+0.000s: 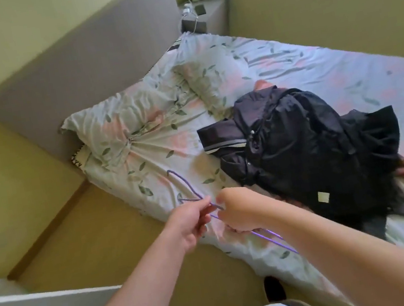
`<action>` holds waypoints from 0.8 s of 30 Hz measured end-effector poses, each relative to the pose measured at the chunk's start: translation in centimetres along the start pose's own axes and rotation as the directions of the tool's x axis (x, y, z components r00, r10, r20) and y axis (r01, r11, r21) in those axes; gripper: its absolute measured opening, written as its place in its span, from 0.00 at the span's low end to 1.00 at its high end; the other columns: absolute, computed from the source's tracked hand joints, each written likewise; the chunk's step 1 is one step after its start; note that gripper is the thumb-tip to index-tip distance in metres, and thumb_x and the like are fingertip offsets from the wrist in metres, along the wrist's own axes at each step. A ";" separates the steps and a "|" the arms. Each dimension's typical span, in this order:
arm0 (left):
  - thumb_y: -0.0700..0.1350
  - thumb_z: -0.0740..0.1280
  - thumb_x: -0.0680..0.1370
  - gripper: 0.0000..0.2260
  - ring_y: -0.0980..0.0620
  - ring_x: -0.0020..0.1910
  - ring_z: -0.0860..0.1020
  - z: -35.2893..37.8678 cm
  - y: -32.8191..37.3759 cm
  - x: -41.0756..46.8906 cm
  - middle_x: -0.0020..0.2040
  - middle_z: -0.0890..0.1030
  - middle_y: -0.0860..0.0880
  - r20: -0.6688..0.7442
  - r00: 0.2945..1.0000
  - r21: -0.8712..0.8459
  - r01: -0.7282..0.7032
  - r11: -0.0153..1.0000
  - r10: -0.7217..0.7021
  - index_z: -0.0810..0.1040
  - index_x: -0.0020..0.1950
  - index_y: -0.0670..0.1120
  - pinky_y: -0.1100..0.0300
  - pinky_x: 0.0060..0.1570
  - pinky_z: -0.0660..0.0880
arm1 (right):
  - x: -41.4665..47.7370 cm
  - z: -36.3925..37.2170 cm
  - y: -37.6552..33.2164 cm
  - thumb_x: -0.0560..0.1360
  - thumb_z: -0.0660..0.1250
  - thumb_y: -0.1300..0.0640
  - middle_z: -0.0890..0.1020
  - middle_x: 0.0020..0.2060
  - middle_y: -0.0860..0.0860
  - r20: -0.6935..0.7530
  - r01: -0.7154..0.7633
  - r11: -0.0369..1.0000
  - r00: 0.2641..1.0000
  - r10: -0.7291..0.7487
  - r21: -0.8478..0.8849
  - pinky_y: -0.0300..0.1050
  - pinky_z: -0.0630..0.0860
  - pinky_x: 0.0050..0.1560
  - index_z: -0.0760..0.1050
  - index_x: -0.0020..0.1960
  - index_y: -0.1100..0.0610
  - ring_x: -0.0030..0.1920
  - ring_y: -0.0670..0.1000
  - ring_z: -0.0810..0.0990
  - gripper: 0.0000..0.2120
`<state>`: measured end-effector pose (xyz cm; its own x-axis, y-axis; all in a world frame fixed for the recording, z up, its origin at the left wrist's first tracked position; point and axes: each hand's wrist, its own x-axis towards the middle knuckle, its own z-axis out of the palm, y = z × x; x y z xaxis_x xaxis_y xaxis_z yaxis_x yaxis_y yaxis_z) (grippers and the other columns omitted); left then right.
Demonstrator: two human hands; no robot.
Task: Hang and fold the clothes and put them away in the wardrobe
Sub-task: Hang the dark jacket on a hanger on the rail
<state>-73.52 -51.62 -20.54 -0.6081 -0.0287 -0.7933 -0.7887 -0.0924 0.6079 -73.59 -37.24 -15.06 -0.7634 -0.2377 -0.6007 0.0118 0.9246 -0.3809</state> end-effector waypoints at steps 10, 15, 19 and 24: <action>0.37 0.67 0.80 0.07 0.54 0.35 0.75 14.8 3.5 4.4 0.43 0.82 0.49 0.085 0.996 0.336 -0.030 0.941 0.001 0.83 0.48 0.46 0.63 0.31 0.69 | 2.2 -1.7 14.9 0.76 0.58 0.67 0.85 0.43 0.59 0.016 -0.229 0.790 0.963 0.268 0.569 0.54 0.85 0.44 0.75 0.54 0.58 0.39 0.55 0.87 0.11; 0.34 0.63 0.80 0.10 0.53 0.35 0.76 17.8 5.2 8.0 0.45 0.79 0.47 0.055 0.998 0.434 -0.038 0.900 0.015 0.81 0.53 0.46 0.62 0.35 0.69 | 2.4 -2.1 18.6 0.74 0.63 0.65 0.84 0.43 0.54 -0.053 -0.231 0.646 0.920 0.389 0.727 0.50 0.85 0.43 0.71 0.51 0.54 0.38 0.51 0.86 0.09; 0.34 0.62 0.81 0.10 0.53 0.31 0.78 18.2 6.2 12.4 0.43 0.79 0.47 0.068 0.998 0.514 -0.031 0.857 -0.004 0.81 0.54 0.44 0.60 0.37 0.69 | 3.0 -2.1 19.2 0.74 0.70 0.47 0.85 0.40 0.53 -0.151 -0.147 0.568 0.884 0.443 0.810 0.53 0.83 0.49 0.72 0.44 0.56 0.41 0.52 0.86 0.13; 0.34 0.61 0.82 0.12 0.49 0.35 0.73 16.9 7.5 19.1 0.38 0.73 0.48 0.090 0.993 0.704 -0.010 0.711 -0.075 0.74 0.41 0.46 0.61 0.31 0.66 | 6.1 -2.2 18.6 0.82 0.58 0.40 0.86 0.39 0.59 -0.137 -0.205 0.480 0.799 0.585 0.853 0.54 0.81 0.52 0.79 0.42 0.67 0.43 0.59 0.84 0.31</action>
<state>-92.58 -36.05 -30.52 -0.5527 0.0677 -0.8306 -0.6184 0.6349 0.4632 -79.51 -20.86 -24.27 -0.6918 0.3917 -0.6066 0.7130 0.2378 -0.6596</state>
